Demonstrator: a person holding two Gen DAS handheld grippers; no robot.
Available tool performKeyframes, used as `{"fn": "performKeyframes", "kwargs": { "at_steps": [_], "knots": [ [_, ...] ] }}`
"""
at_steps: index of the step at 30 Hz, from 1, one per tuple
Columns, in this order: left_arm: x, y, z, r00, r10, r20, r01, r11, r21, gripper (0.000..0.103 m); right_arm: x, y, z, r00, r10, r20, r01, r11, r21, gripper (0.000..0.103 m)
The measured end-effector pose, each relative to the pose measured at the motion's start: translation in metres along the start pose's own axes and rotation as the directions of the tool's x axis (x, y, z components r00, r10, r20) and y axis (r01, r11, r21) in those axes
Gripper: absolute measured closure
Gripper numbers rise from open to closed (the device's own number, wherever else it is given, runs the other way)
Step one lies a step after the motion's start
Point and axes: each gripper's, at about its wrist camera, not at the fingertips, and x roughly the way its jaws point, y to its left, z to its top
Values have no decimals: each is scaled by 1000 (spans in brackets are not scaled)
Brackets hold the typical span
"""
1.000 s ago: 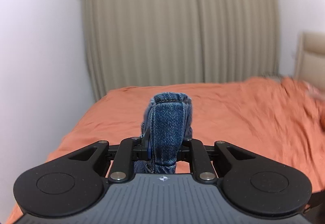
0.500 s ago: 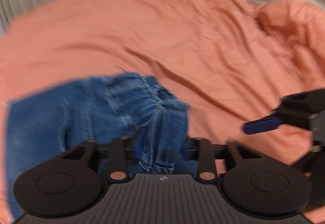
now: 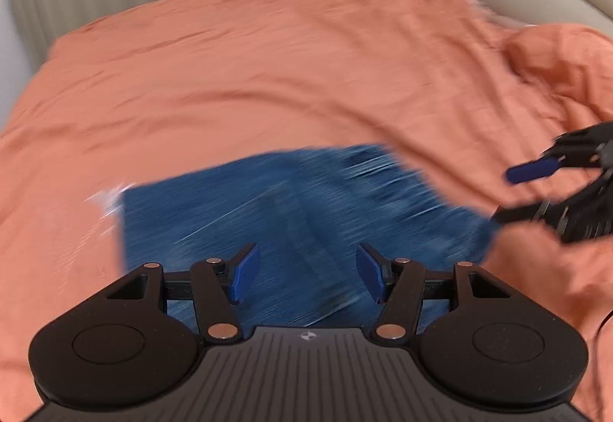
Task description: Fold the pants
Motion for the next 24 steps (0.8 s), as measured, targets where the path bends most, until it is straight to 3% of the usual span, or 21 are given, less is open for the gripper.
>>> {"fn": "performKeyframes", "kwargs": {
  "at_steps": [5, 10, 15, 17, 20, 21, 22, 24],
  "knots": [
    [-18, 50, -30, 1000, 30, -3, -30, 996, -86, 36, 45, -14, 20, 999, 44, -30, -39, 990, 135, 58],
    [-25, 66, -61, 999, 15, -41, -18, 998, -62, 37, 87, -37, 26, 992, 106, -61, -79, 937, 340, 57],
    [-28, 64, -94, 994, -3, -111, 8, 999, 48, 36, 94, -34, 25, 985, 158, -66, -119, 907, 403, 82],
    [-23, 60, -105, 991, 21, -131, -8, 995, 96, 36, 89, -29, 26, 989, 128, -69, -93, 920, 381, 95],
    [-13, 56, -120, 985, 68, -156, -44, 988, 151, 36, 73, -21, 33, 994, 101, -40, -81, 934, 347, 103],
    [-10, 56, -124, 982, 85, -168, -58, 986, 158, 46, 65, -17, 38, 995, 95, -24, -82, 941, 329, 103],
    [-8, 56, -128, 981, 102, -163, -75, 984, 164, 69, 57, -11, 43, 996, 89, -7, -82, 947, 309, 103],
    [-13, 57, -132, 985, 105, -135, -84, 985, 152, 75, 35, 0, 54, 996, 78, 41, -86, 958, 274, 103]
  ]
}}
